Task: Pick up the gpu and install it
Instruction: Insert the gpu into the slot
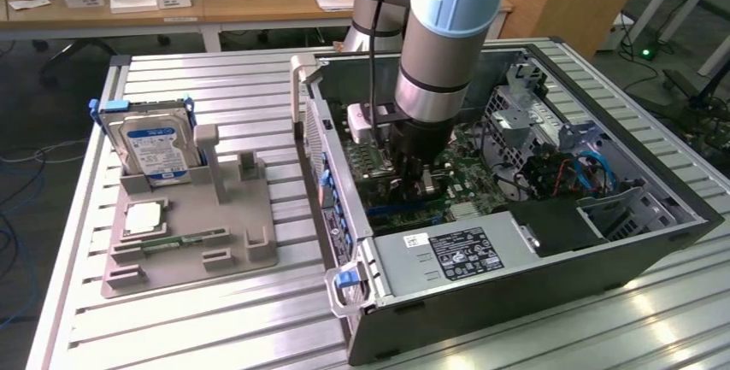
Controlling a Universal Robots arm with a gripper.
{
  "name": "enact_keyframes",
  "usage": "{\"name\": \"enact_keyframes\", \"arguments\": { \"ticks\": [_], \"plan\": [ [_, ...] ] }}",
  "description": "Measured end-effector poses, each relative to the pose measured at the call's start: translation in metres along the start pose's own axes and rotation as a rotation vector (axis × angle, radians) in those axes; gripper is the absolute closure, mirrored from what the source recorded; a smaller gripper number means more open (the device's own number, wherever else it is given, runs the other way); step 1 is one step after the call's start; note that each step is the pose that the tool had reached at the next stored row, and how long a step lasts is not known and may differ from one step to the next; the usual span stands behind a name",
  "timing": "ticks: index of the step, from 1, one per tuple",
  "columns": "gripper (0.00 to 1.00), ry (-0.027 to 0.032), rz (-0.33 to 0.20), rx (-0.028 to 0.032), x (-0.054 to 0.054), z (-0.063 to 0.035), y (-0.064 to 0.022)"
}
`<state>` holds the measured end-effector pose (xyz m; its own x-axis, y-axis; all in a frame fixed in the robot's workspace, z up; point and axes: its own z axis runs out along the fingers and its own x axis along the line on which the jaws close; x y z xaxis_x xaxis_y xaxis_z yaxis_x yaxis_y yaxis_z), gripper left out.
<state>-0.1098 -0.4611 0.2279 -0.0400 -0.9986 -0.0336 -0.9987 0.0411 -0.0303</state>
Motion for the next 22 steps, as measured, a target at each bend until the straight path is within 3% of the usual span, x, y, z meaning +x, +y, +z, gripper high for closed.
{"name": "enact_keyframes", "arguments": {
  "ticks": [22],
  "plan": [
    [0.72,0.0004,0.000,0.0000,0.0001,0.0029,0.0001]
  ]
}}
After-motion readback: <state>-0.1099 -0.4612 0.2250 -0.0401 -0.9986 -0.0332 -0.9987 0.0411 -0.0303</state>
